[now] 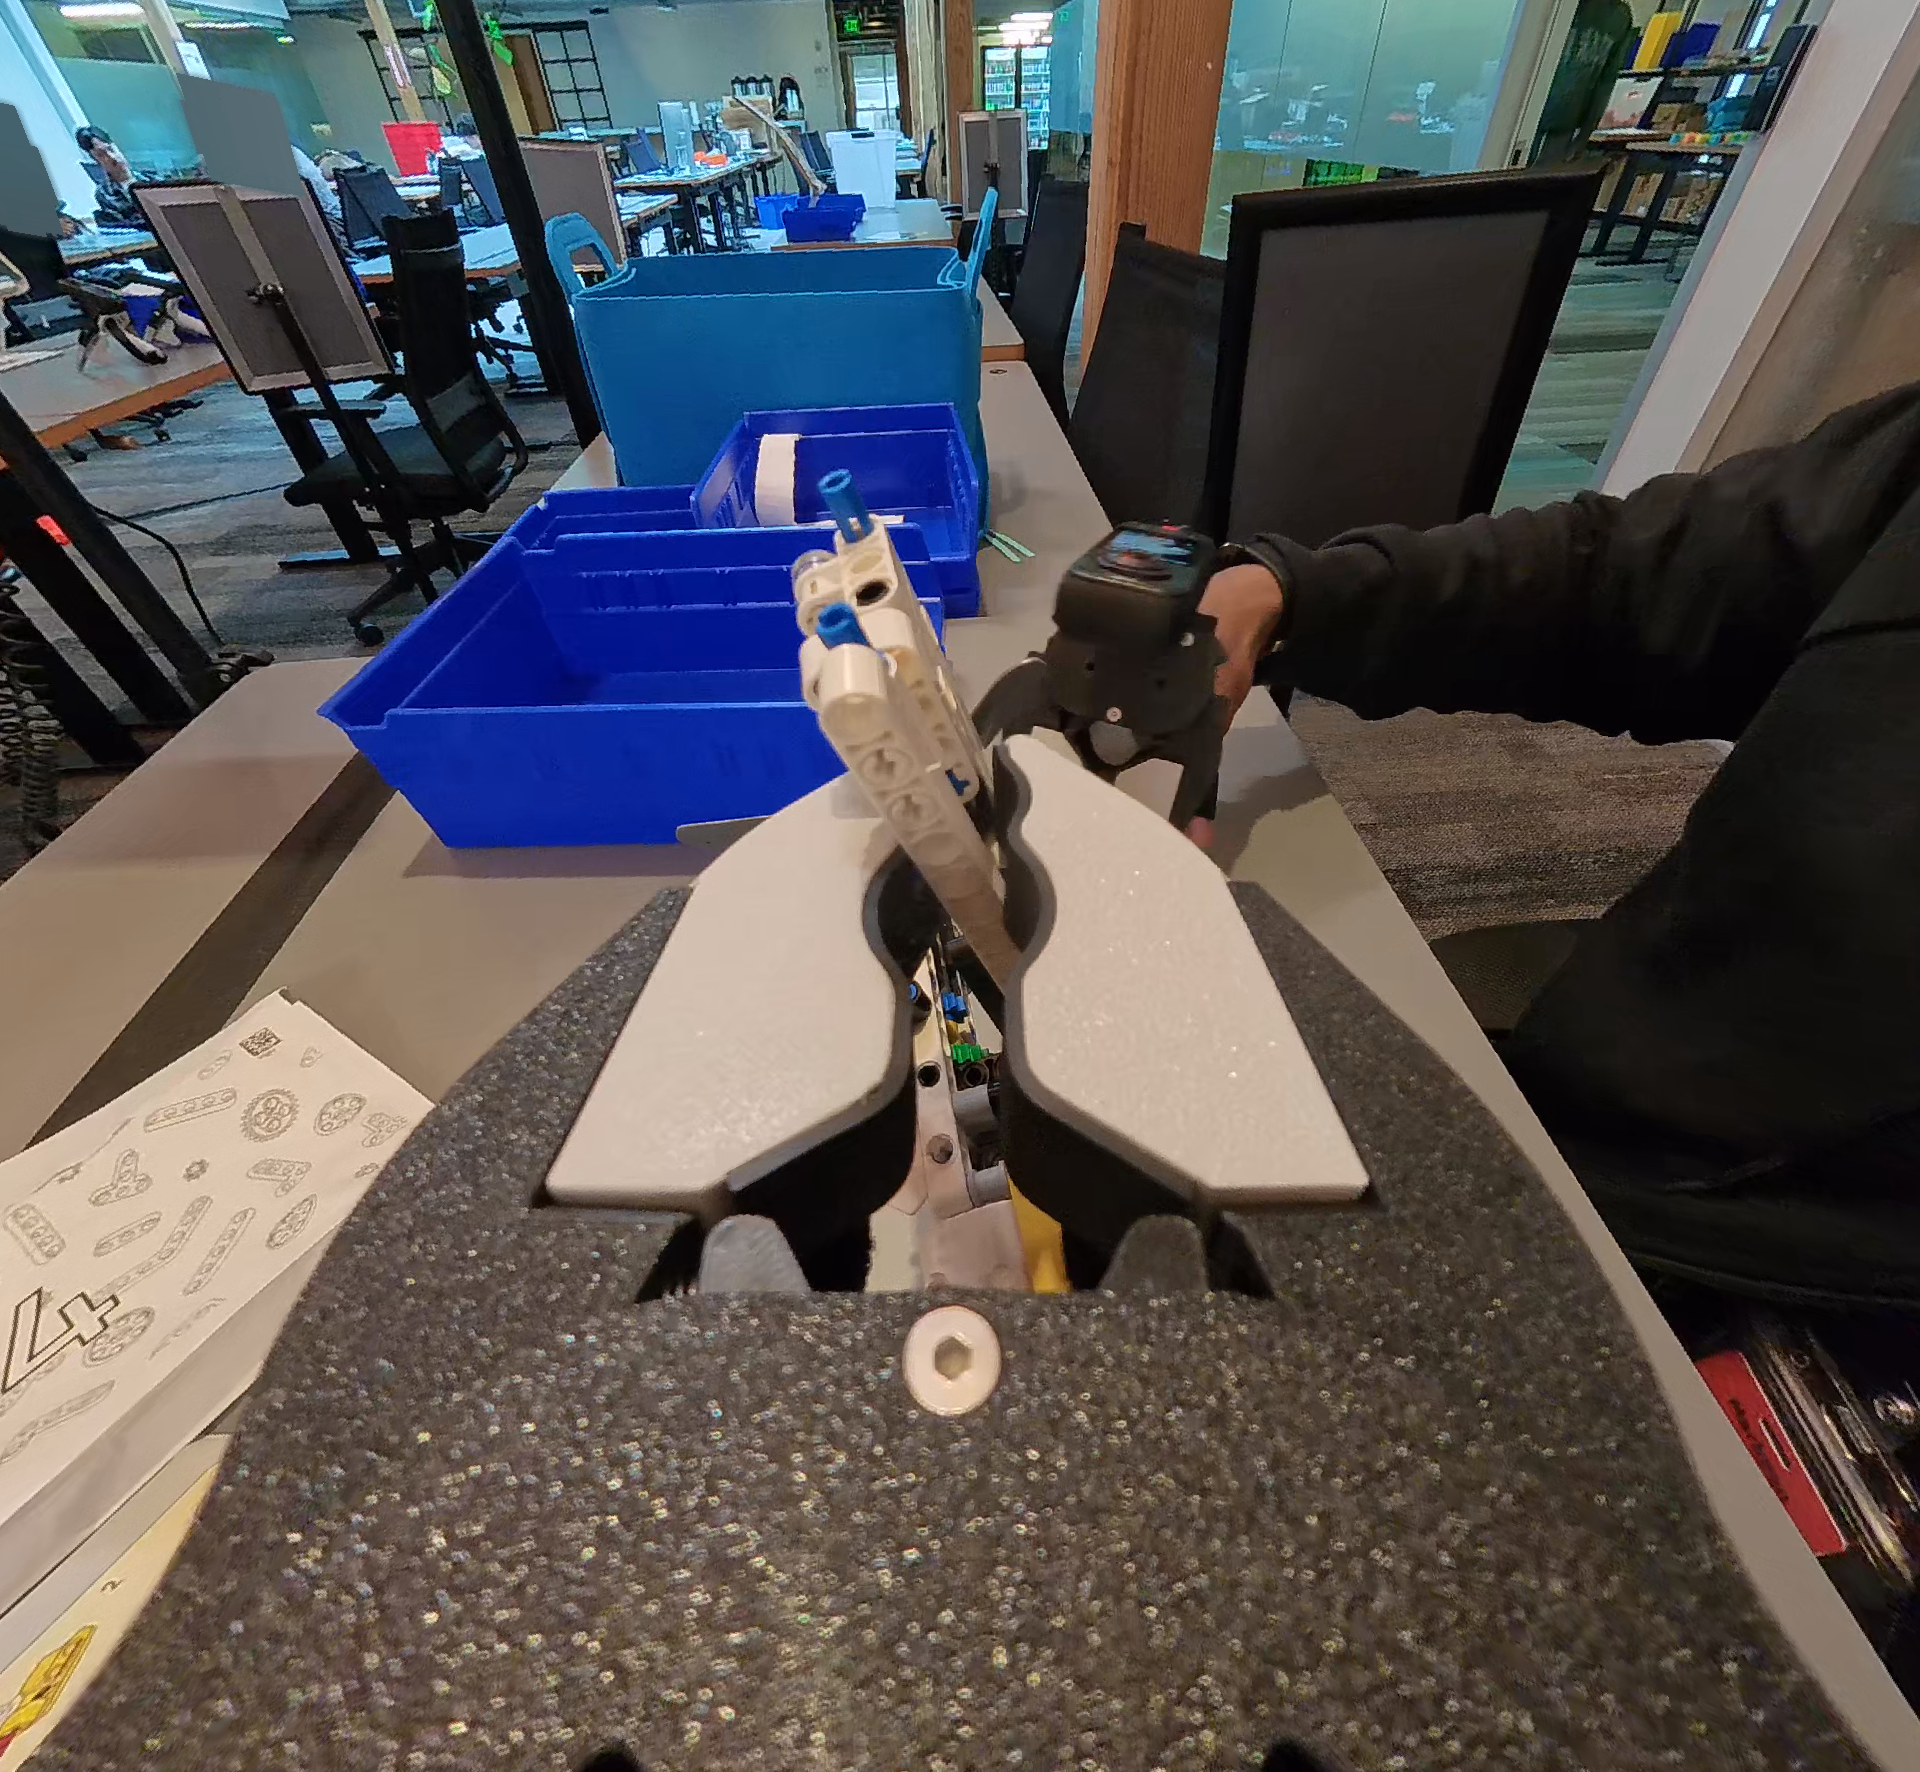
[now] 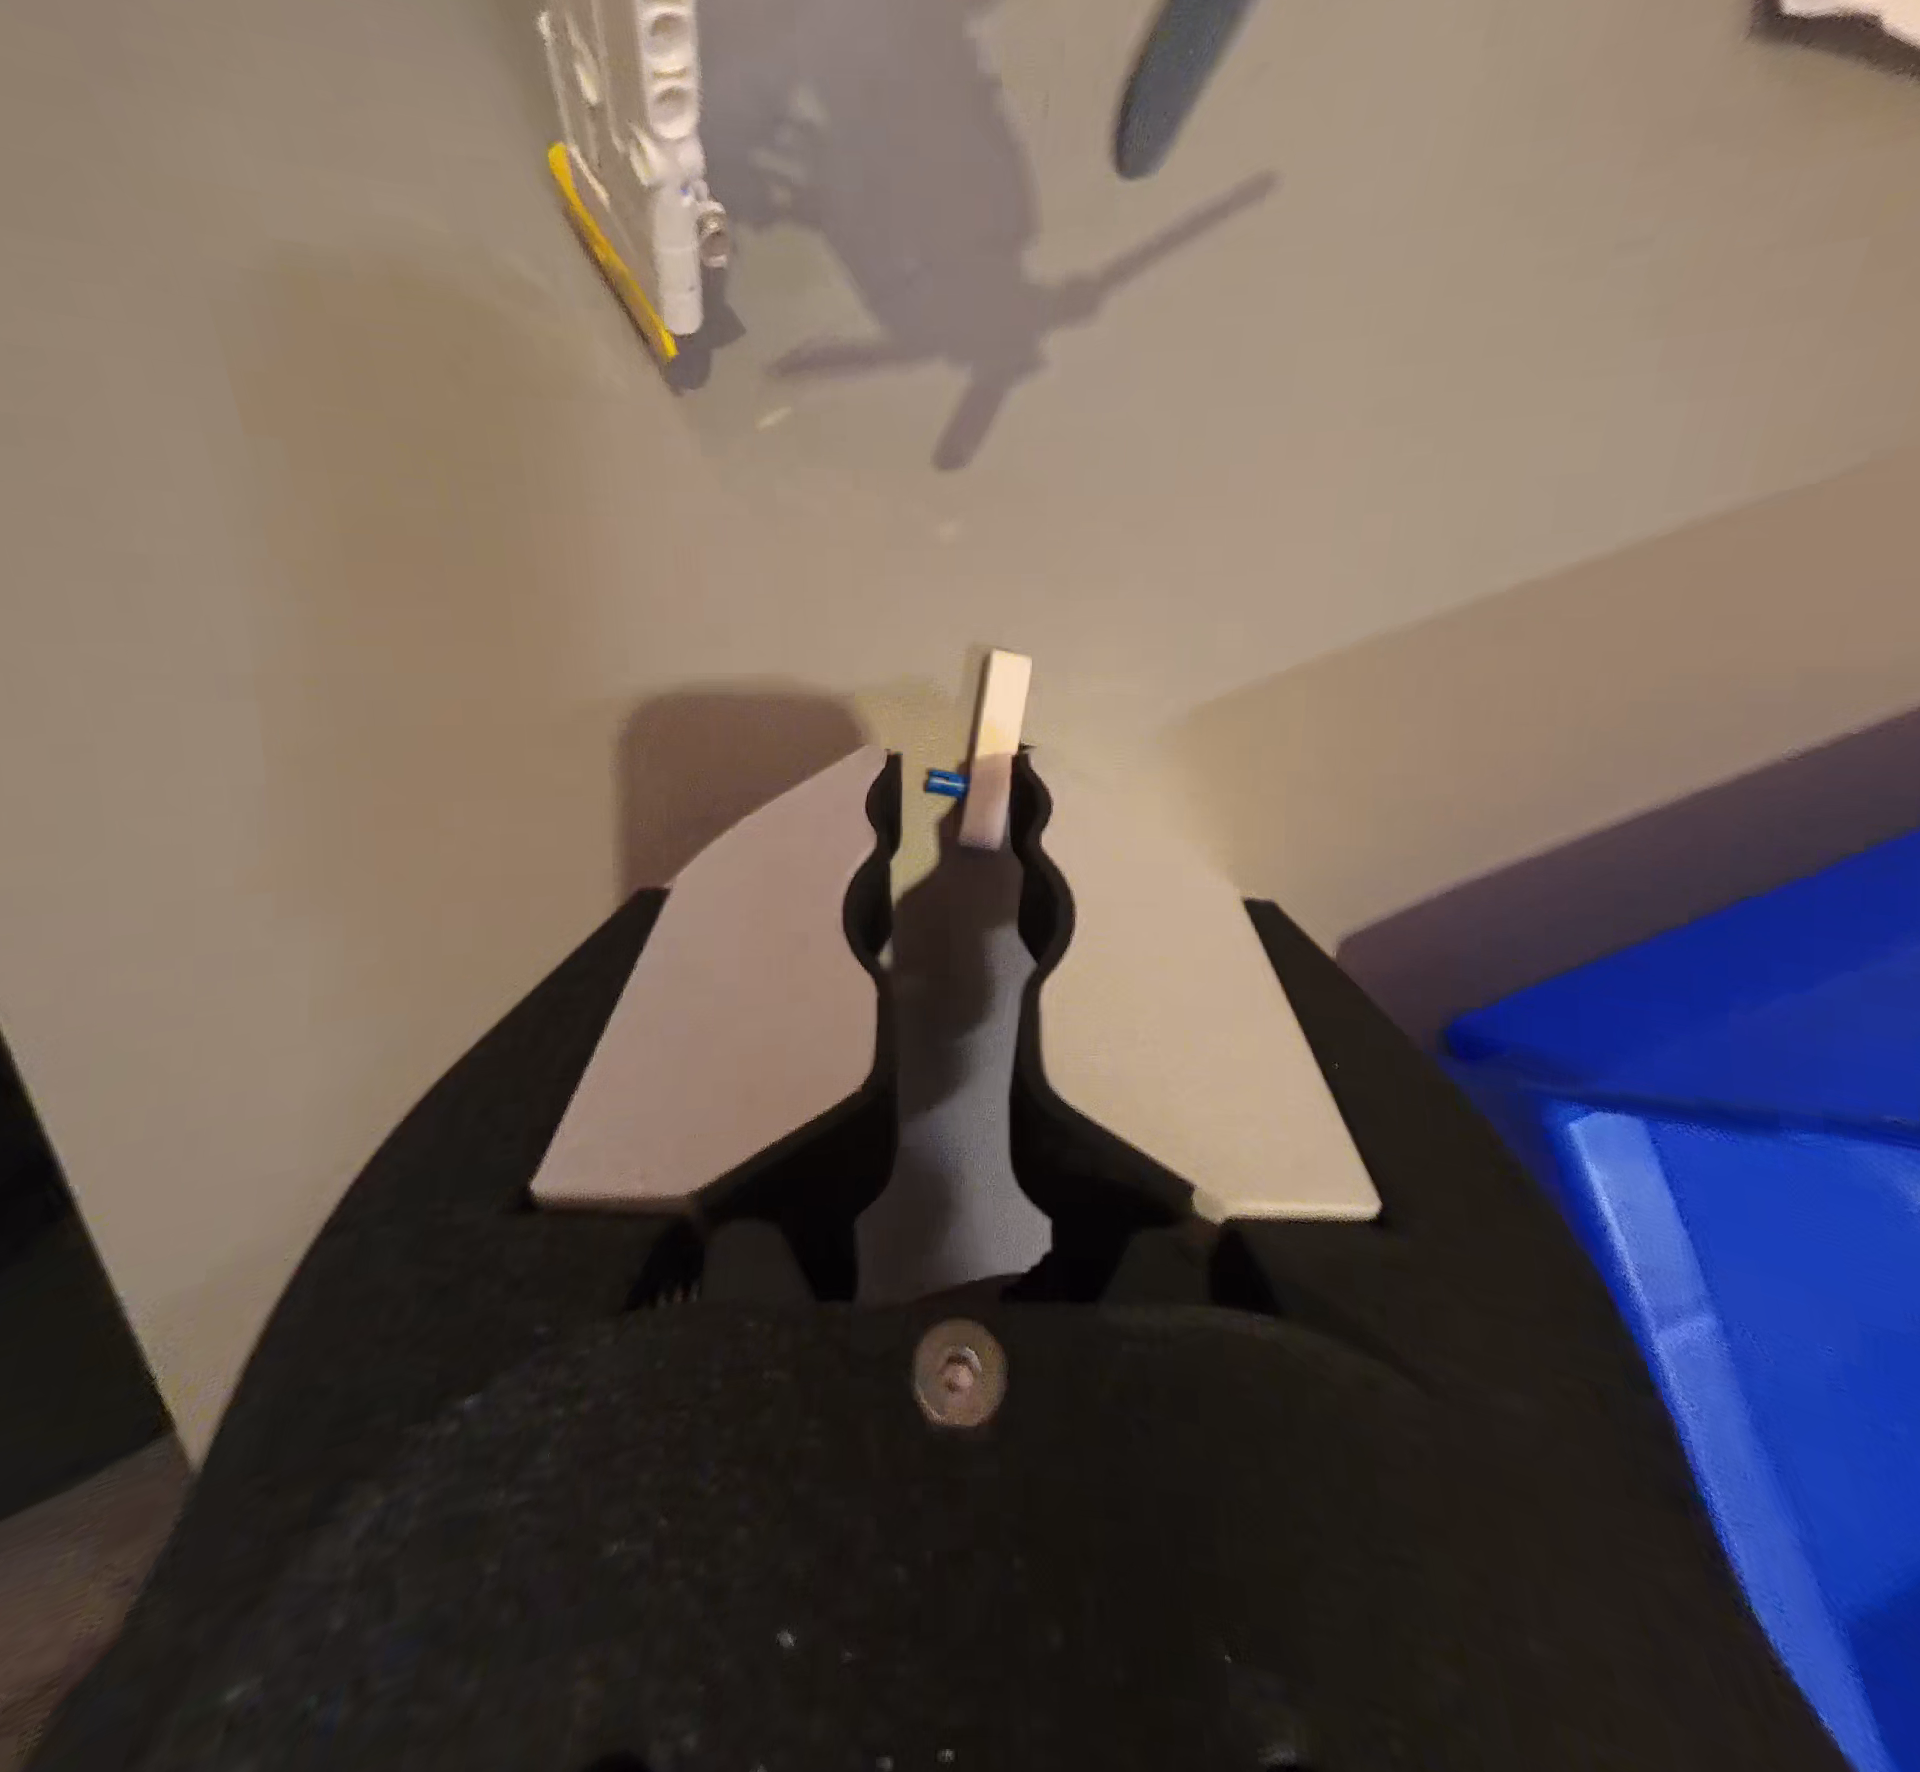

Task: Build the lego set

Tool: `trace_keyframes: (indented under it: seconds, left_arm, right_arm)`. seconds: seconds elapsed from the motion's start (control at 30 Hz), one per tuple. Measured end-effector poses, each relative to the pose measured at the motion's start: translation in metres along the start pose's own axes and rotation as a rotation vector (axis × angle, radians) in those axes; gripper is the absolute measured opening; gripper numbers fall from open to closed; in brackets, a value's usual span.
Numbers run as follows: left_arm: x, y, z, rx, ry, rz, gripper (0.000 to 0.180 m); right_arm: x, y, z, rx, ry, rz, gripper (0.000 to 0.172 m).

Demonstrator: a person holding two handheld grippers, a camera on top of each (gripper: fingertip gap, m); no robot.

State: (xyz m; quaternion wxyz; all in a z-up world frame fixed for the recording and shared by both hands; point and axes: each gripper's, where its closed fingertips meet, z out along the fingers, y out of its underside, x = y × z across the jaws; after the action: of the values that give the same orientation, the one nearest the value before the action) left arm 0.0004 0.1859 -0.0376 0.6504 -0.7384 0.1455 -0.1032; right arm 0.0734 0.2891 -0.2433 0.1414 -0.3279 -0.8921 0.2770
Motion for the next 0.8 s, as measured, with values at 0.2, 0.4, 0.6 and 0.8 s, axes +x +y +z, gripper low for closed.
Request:
trace_keyframes:
  seconds: [0.2, 0.4, 0.6, 0.8]
  left_arm:
    - [-0.001, 0.000, -0.001, 0.000, -0.001, 0.000, 0.011]
    - [0.000, 0.000, -0.001, -0.003, -0.005, 0.004, 0.011]
    - [0.000, 0.000, -0.001, -0.001, -0.002, 0.003, 0.011]
    - [-0.003, 0.002, -0.002, 0.000, -0.008, -0.006, 0.011]
  right_arm:
    - [0.000, 0.008, -0.001, -0.076, 0.146, -0.106, 0.021]
    - [0.009, 0.008, 0.000, -0.011, 0.087, 0.073, 0.022]
    - [-0.002, 0.007, 0.001, -0.062, 0.129, -0.029, 0.022]
    - [-0.003, 0.008, 0.008, -0.102, 0.137, -0.051, 0.022]
